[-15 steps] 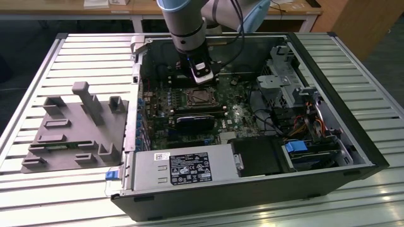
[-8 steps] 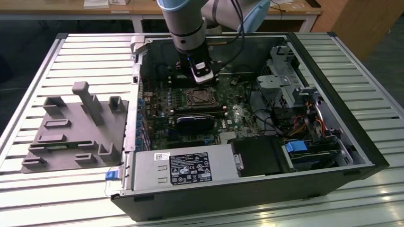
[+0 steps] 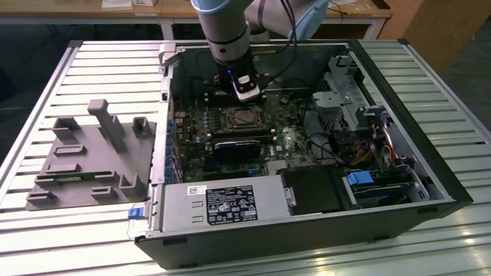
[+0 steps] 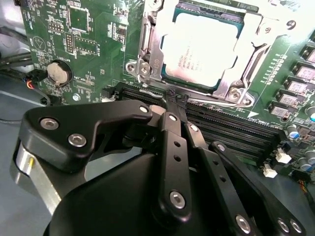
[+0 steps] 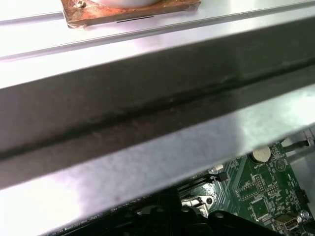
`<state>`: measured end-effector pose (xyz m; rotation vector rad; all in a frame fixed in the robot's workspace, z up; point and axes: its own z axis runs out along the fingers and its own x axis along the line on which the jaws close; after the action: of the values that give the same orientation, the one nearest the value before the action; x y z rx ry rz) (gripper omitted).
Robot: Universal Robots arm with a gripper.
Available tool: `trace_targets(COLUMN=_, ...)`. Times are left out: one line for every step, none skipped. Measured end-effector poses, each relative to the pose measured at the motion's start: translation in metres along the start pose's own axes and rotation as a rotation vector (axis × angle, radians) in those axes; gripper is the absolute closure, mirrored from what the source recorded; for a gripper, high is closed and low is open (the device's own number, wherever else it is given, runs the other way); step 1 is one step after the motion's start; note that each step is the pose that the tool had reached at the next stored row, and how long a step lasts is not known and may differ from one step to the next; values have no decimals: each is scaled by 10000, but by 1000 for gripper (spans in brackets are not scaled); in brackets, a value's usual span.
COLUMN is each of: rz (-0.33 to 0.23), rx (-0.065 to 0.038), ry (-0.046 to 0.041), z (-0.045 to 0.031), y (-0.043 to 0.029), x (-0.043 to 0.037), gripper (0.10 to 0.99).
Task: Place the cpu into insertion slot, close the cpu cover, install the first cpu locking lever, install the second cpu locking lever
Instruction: 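Install the first cpu locking lever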
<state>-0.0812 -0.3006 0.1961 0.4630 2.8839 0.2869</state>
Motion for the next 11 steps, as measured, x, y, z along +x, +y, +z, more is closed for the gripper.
trace_targets(rz=-57, rx=-10, ry=13, z=1, y=0, x=1, gripper=980)
trace_targets(rz=-113, rx=-20, ry=25, z=3, y=1, x=1, gripper=980)
trace_targets(rz=-163, rx=-26, ry=37, z=5, y=0, x=0, gripper=980)
trace_targets(rz=-202, rx=-29, ry=49, z=7, y=1, x=-2, gripper=980)
trace_targets(rz=-229, rx=-23, ry=64, z=10, y=1, x=-3, gripper=980)
trace_targets(rz=-244, rx=-6, ry=80, z=13, y=2, x=-6, gripper=980)
trace_targets(rz=-254, rx=15, ry=94, z=15, y=2, x=-9, gripper=980)
trace_targets(rz=-260, rx=34, ry=101, z=16, y=2, x=-10, gripper=980)
trace_targets(rz=-265, rx=53, ry=104, z=17, y=3, x=-12, gripper=980)
trace_targets(rz=-270, rx=72, ry=106, z=18, y=4, x=-15, gripper=980)
trace_targets(rz=-275, rx=88, ry=109, z=20, y=4, x=-18, gripper=980)
